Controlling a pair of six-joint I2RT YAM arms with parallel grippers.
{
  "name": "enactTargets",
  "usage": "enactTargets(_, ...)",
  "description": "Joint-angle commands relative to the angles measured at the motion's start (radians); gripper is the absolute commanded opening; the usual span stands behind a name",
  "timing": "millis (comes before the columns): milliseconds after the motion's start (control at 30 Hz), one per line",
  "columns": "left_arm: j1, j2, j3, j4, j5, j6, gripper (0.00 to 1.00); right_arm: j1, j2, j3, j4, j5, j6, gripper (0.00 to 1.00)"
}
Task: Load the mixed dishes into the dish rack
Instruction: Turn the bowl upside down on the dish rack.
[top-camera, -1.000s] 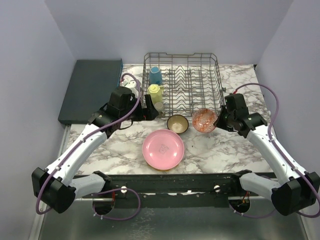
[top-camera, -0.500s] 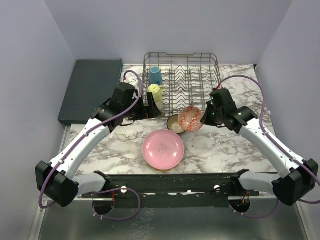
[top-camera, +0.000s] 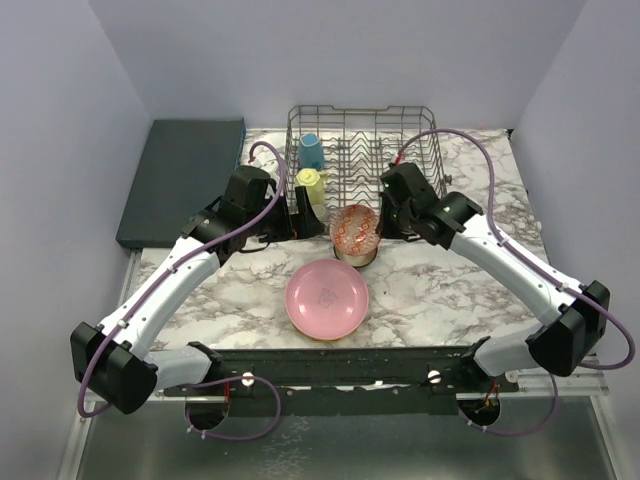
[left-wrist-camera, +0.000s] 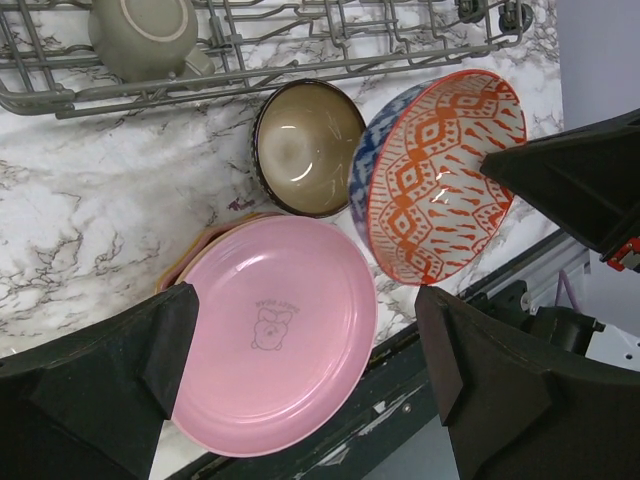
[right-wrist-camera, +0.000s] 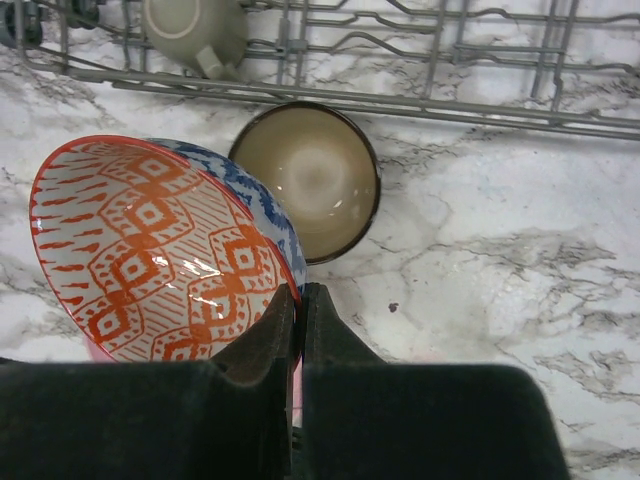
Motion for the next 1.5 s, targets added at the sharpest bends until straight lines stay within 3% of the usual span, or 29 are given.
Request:
enactTargets(0, 0.003, -0.018, 0.015, -0.017, 0.029, -0.009, 0.98, 0.061, 0.049, 0.095, -0.015, 0.065, -0.001, 0.01)
enactTargets(267, 0.003, -0.014, 0.007, -0.027, 0.024, -0.009, 0.97, 0.130, 0.121, 0.192, -0.033, 0.105, -0.006, 0.01)
enactTargets(533, 0.003, -0.001, 0.007, -0.043, -0.001, -0.005, 0.89, 0.178, 0.178, 0.273, -0.057, 0.135, -0.015, 0.01)
enactTargets(967, 0.003, 0.038, 0.025, -0.055, -0.056, 0.001, 0.65, 0.232, 0.222, 0.361, -0.122, 0.167, -0.022, 0.01)
enactTargets(1467, 0.003, 0.078, 0.035, -0.056, -0.060, 0.017, 0.29, 0.251, 0.236, 0.376, -0.122, 0.178, -0.025, 0.01)
